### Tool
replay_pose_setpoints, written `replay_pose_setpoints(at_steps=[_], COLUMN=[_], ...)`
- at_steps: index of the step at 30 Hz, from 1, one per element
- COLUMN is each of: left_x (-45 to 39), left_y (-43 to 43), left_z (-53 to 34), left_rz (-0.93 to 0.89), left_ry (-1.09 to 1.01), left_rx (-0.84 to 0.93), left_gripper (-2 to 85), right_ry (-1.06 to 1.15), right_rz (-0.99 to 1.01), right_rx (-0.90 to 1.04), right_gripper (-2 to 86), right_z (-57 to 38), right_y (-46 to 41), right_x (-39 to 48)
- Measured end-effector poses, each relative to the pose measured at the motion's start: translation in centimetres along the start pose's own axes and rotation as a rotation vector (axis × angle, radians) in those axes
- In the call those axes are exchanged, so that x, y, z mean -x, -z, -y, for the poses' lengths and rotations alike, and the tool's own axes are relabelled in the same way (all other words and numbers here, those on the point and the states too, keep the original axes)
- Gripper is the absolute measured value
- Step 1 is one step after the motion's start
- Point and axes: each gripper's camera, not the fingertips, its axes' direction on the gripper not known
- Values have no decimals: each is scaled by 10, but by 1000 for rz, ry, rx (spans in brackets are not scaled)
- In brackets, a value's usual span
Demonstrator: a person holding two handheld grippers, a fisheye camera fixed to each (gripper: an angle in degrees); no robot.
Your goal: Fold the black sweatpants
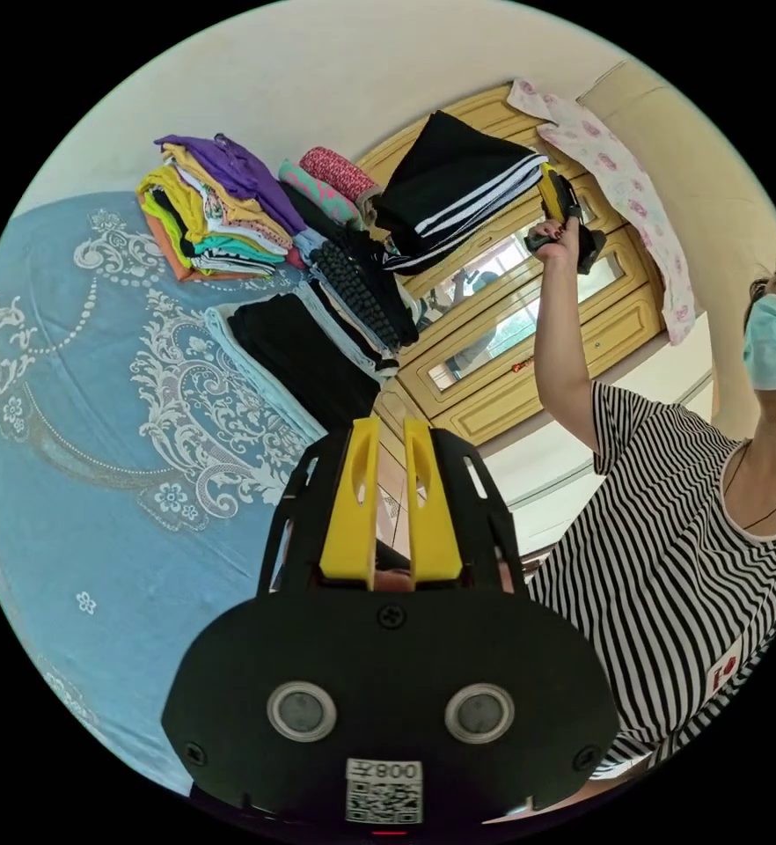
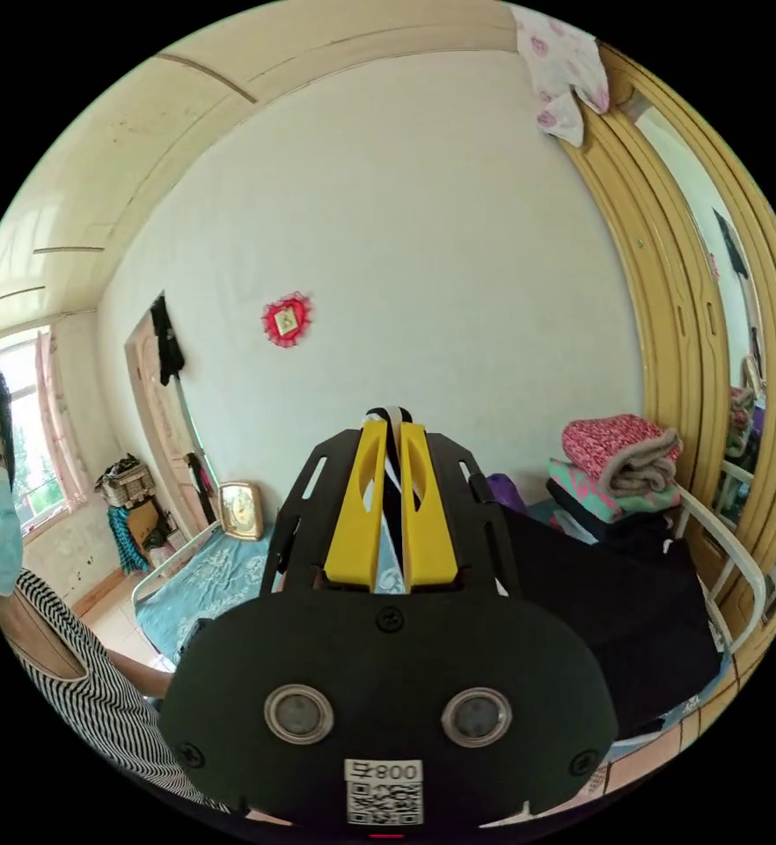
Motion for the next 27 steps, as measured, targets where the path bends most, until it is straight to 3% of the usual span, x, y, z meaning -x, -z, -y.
replay_pose_setpoints(at_steps=[7, 17, 27], left_x=[-39, -79, -114], left_y=[104, 205, 287], left_z=[-101, -264, -432], left_rz=[201, 389, 867], left_ry=[-41, -13, 88], left_rx=[-234, -438, -654], left_gripper=[107, 144, 148], right_ry=[65, 86, 61], right_rz=[229, 516, 800], right_rx=[-34, 106, 255], right_gripper=[21, 21, 21], right_z=[66, 113, 121], right_y=[0, -44, -103], right_x=[96, 240, 358])
